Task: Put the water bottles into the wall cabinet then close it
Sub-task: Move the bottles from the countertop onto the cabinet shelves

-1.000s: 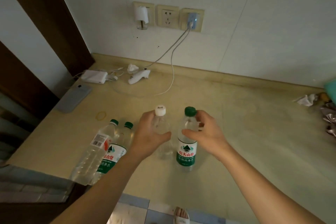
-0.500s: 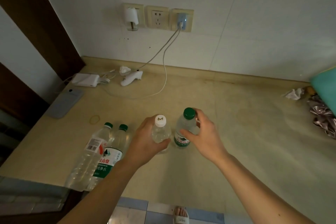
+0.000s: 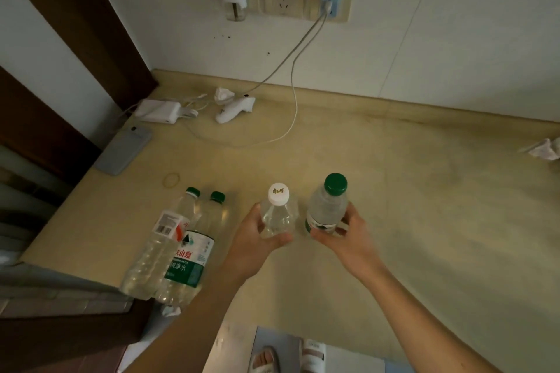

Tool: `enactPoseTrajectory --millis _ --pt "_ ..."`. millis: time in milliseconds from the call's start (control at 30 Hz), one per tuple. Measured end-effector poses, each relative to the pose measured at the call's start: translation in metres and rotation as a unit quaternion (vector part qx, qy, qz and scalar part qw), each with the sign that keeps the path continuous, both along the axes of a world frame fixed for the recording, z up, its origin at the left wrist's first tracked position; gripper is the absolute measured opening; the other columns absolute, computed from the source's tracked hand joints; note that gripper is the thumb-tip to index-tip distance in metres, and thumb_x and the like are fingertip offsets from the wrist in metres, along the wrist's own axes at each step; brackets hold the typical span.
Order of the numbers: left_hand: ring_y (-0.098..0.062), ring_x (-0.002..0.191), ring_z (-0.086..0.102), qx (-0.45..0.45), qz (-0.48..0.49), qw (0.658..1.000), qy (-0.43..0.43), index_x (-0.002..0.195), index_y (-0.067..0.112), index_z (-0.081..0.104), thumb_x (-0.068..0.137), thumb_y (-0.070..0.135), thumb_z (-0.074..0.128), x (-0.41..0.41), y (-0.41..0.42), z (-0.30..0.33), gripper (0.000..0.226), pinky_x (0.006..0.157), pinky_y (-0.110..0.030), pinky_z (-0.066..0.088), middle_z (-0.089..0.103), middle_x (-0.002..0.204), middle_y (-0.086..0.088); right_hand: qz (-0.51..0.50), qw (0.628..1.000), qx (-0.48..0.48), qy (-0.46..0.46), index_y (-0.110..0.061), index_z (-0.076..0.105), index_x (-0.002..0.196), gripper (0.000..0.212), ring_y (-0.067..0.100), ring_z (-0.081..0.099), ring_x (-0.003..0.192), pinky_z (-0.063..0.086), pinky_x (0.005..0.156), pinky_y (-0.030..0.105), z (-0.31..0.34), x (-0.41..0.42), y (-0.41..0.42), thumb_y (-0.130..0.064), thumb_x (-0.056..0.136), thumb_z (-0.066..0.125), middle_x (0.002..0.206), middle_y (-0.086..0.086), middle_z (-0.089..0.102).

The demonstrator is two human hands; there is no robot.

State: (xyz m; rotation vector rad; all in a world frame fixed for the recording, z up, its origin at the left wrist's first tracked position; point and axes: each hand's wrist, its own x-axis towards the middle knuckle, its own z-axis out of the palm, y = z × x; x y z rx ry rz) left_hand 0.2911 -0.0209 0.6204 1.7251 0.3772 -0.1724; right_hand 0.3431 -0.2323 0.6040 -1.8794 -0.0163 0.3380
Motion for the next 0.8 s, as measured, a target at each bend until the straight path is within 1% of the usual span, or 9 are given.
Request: enactPoseTrajectory --millis 67,133,233,333,433,567,667,700,800 --pt "0.003 0.105 0.066 0.007 0.001 1.0 0.004 0.128 0.027 0.057 0.079 0.012 0.085 0.001 -0.001 0.002 0.059 0.079 -0.005 0.047 0.073 0.115 0.012 -0.001 1.0 -0.003 -0.013 -0.057 0.051 0.122 0.066 -0.011 0.065 0.102 0.049 0.078 0.005 -0.003 0.0 0.003 -0.03 0.076 0.089 0.113 -0.033 0.068" --pt "-0.002 0.103 0.068 0.019 0.005 1.0 0.003 0.126 0.024 0.058 0.079 0.012 0.085 0.002 -0.001 0.003 0.055 0.081 -0.01 0.048 0.073 0.113 0.007 -0.003 1.0 -0.005 -0.027 -0.064 0.049 0.116 0.061 -0.012 0.064 0.102 0.047 0.078 0.003 -0.004 -0.002 0.007 -0.033 0.079 0.087 0.113 -0.039 0.065" --pt "-0.007 0.098 0.069 0.036 0.023 0.999 -0.008 0.12 0.02 0.061 0.079 0.015 0.085 -0.001 -0.002 0.003 0.048 0.079 -0.014 0.05 0.074 0.106 0.003 -0.014 0.999 0.011 -0.031 -0.057 0.053 0.114 0.057 -0.012 0.065 0.099 0.05 0.078 0.007 -0.004 -0.007 0.011 -0.03 0.079 0.087 0.108 -0.041 0.066" --pt "-0.007 0.097 0.071 0.013 0.046 0.998 -0.034 0.118 0.017 0.065 0.075 0.014 0.088 -0.004 -0.001 0.007 0.049 0.077 -0.015 0.052 0.076 0.102 0.006 -0.027 0.998 0.045 -0.025 -0.047 0.059 0.114 0.048 -0.005 0.068 0.1 0.055 0.082 0.02 0.001 -0.017 0.009 -0.026 0.08 0.086 0.108 -0.029 0.071" --pt "-0.006 0.095 0.071 0.007 0.038 0.996 -0.082 0.11 0.018 0.067 0.074 0.012 0.088 -0.001 -0.002 0.028 0.043 0.076 -0.015 0.053 0.076 0.1 0.009 -0.045 0.995 0.069 -0.052 -0.048 0.061 0.111 0.045 -0.004 0.068 0.1 0.057 0.077 0.018 0.025 -0.026 0.002 -0.026 0.08 0.084 0.107 -0.023 0.073" --pt "-0.005 0.096 0.071 -0.005 0.003 0.983 -0.181 0.108 0.023 0.066 0.07 0.017 0.086 0.007 -0.012 0.085 0.043 0.079 -0.014 0.052 0.076 0.102 0.009 -0.072 0.986 0.095 -0.115 -0.045 0.063 0.112 0.044 0.001 0.069 0.102 0.06 0.079 0.024 0.084 -0.033 -0.01 -0.035 0.075 0.083 0.108 -0.018 0.073" --pt "-0.005 0.095 0.072 0.0 -0.034 0.964 -0.265 0.108 0.035 0.068 0.078 0.018 0.086 0.007 -0.024 0.143 0.039 0.078 -0.014 0.052 0.076 0.103 0.01 -0.08 0.976 0.106 -0.171 -0.045 0.062 0.115 0.046 0.005 0.07 0.105 0.06 0.084 0.032 0.136 -0.038 -0.019 -0.039 0.074 0.084 0.111 -0.016 0.074" --pt "-0.006 0.095 0.072 -0.001 -0.047 0.955 -0.293 0.106 0.039 0.069 0.08 0.02 0.085 0.006 -0.027 0.163 0.036 0.078 -0.014 0.053 0.076 0.103 0.01 -0.082 0.973 0.11 -0.188 -0.044 0.063 0.115 0.047 0.004 0.07 0.105 0.059 0.084 0.031 0.155 -0.039 -0.022 -0.039 0.073 0.084 0.111 -0.016 0.074" --pt "-0.011 0.098 0.073 -0.015 -0.077 0.928 -0.364 0.11 0.041 0.069 0.081 0.033 0.083 0.006 -0.038 0.225 0.034 0.08 -0.019 0.055 0.077 0.106 0.006 -0.09 0.956 0.113 -0.254 -0.045 0.067 0.107 0.043 -0.002 0.071 0.097 0.055 0.074 0.017 0.22 -0.043 -0.032 -0.034 0.071 0.086 0.104 -0.019 0.076"
